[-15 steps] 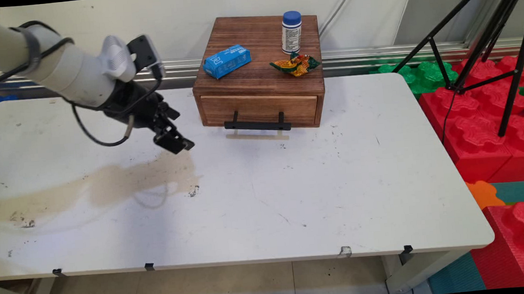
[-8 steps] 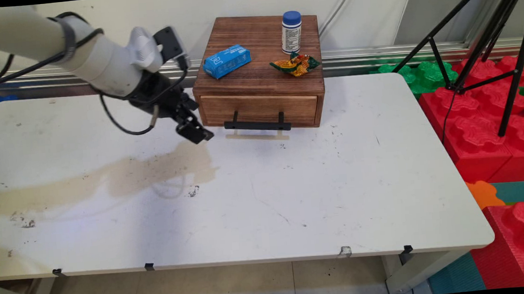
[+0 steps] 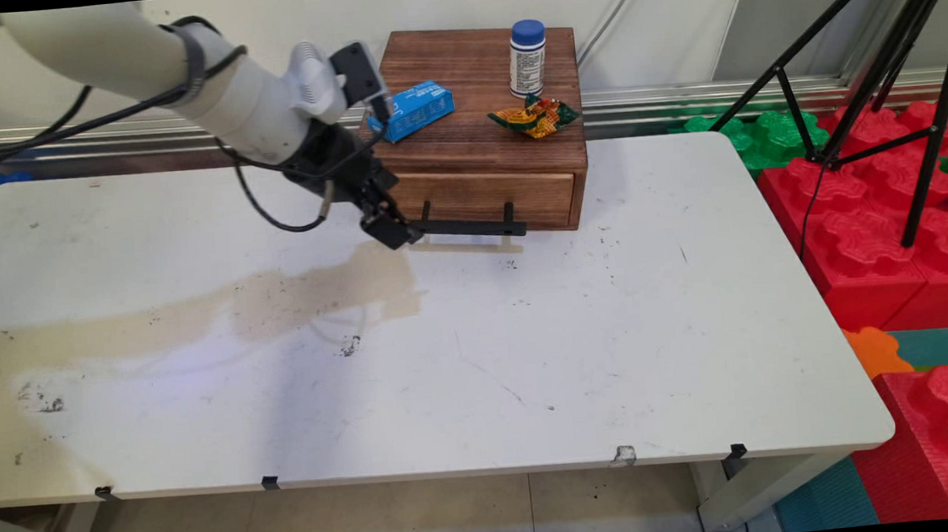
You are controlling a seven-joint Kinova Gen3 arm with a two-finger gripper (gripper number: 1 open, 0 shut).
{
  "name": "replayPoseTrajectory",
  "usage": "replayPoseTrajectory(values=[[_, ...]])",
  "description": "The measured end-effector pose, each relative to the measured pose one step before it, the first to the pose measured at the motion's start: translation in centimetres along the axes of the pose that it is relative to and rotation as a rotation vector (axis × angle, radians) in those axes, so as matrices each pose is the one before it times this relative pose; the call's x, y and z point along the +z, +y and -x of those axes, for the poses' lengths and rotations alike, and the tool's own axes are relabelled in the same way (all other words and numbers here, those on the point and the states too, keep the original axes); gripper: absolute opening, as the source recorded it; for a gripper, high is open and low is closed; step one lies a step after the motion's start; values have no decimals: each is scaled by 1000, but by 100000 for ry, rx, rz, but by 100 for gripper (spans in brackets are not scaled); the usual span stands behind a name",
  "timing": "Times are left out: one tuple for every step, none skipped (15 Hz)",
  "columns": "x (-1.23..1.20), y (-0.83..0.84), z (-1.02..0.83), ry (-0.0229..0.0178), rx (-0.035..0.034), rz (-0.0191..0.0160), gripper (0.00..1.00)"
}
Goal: Open the drawer
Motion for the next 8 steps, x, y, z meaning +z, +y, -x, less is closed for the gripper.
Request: replayPoseTrajectory(values=[[440, -25, -355, 152, 699, 199, 100], [444, -11, -340, 190, 613, 300, 100], [687, -9, -451, 186, 889, 589, 100], [776, -25, -421, 159, 1017, 550, 100], [726, -52, -368, 78, 1082, 327, 100], [516, -37, -242, 22, 784, 172, 100], [732, -62, -307, -4, 1068, 106, 100], [643, -48, -249, -16, 921, 28, 100]])
